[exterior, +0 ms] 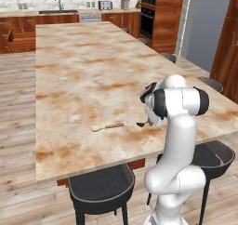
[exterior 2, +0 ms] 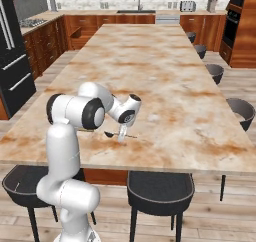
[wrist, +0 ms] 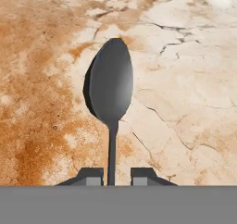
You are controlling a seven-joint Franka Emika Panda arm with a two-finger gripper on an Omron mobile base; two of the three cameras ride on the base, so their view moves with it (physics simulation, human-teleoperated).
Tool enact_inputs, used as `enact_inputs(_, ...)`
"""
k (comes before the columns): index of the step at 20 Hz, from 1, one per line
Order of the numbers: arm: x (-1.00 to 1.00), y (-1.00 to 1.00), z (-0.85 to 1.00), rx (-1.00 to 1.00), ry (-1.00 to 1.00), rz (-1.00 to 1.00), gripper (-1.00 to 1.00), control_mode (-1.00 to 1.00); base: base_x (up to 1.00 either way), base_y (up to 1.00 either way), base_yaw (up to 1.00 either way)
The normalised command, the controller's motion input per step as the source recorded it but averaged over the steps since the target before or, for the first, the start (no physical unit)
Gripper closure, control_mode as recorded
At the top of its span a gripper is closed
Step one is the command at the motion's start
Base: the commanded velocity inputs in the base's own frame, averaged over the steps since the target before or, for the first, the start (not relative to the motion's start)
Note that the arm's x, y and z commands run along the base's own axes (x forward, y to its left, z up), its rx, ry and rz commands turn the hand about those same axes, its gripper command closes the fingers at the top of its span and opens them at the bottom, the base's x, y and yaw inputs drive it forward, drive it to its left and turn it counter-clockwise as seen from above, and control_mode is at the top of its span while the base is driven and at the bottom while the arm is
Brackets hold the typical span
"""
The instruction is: Pick up the metallic utensils from the counter and place them in the open drawer. Make sure not to pick up any wooden utensils.
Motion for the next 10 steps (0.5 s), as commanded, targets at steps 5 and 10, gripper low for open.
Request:
enact_inputs(5,-0.19,0.02,0.03,0.0,-0.09,0.0,1.0,-1.0,0.0,0.0,0.0)
enact_inputs(10,-0.45,0.0,0.55,0.01,-0.05,0.0,1.0,-1.0,0.0,0.0,0.0)
